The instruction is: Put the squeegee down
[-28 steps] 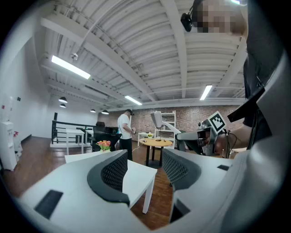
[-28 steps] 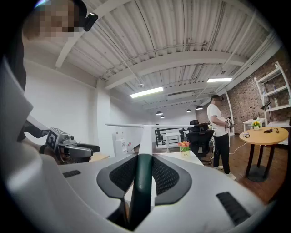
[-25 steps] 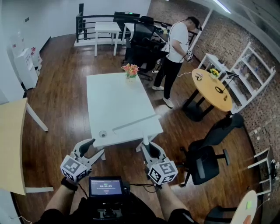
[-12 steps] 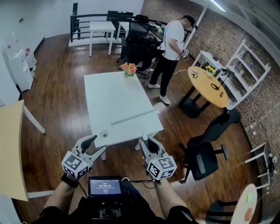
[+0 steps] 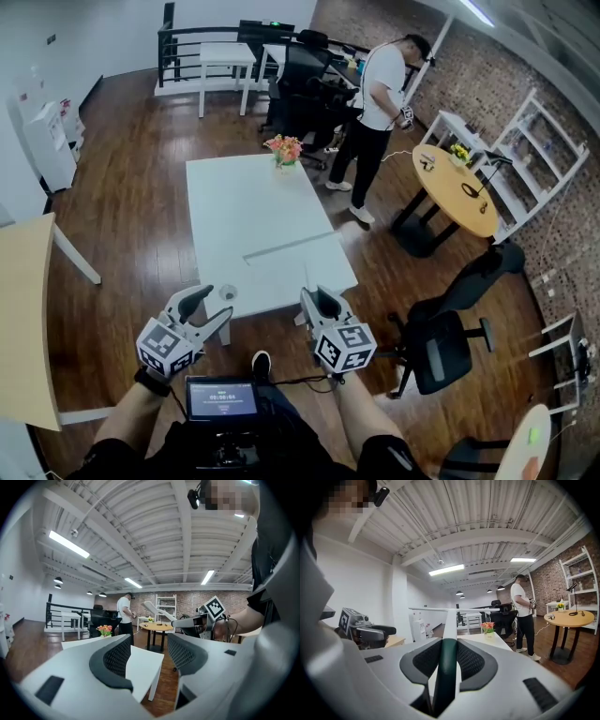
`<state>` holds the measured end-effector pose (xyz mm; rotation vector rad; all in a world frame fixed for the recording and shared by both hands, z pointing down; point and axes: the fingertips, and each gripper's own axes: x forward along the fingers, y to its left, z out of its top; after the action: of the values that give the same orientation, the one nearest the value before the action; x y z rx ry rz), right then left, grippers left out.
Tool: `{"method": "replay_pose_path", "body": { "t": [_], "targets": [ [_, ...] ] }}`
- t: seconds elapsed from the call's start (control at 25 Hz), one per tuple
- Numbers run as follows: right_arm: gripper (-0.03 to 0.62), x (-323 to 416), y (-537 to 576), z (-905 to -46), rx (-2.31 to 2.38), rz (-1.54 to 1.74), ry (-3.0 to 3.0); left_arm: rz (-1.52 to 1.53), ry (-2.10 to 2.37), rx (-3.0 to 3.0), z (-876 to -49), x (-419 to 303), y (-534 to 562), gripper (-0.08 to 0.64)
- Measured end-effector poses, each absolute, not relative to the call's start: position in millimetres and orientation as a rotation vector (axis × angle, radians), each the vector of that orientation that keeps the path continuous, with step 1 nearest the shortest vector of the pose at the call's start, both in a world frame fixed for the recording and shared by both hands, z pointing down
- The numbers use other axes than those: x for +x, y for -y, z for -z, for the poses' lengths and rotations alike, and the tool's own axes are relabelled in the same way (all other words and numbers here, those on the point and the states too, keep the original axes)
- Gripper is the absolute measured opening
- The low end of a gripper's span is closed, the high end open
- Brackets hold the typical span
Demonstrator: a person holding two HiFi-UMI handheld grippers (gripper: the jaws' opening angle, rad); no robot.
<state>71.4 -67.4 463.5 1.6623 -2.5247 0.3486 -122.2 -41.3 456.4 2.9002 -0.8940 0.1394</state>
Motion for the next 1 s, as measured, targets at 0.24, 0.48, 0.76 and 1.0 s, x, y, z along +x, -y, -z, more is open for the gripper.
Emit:
{"method": "replay_pose_path", "body": {
  "t": [0.24, 0.48, 0.76, 1.0],
  "targets": [
    [0.123, 84.1, 126.6, -499.7, 1.606, -0.398, 2.484, -0.171, 0.933, 2.867, -466.6, -110.6, 76.3, 0.249],
    [0.123, 92.7, 193.3, -543.2, 1.538, -0.479, 2.432, -0.228, 0.974, 2.811, -501.9, -100.2, 129.1, 0.249],
    [0.123, 108.0, 268.6, -622.3, 1.486, -0.579, 2.321, -0.264, 0.959, 2.762, -520.4, -70.1, 179.5, 0.261],
    [0.123, 117.9, 321.8, -682.5, 1.475, -0.666, 2.243, -0.278, 0.977, 2.723, -548.3, -53.6, 221.2, 0.263]
  ]
}}
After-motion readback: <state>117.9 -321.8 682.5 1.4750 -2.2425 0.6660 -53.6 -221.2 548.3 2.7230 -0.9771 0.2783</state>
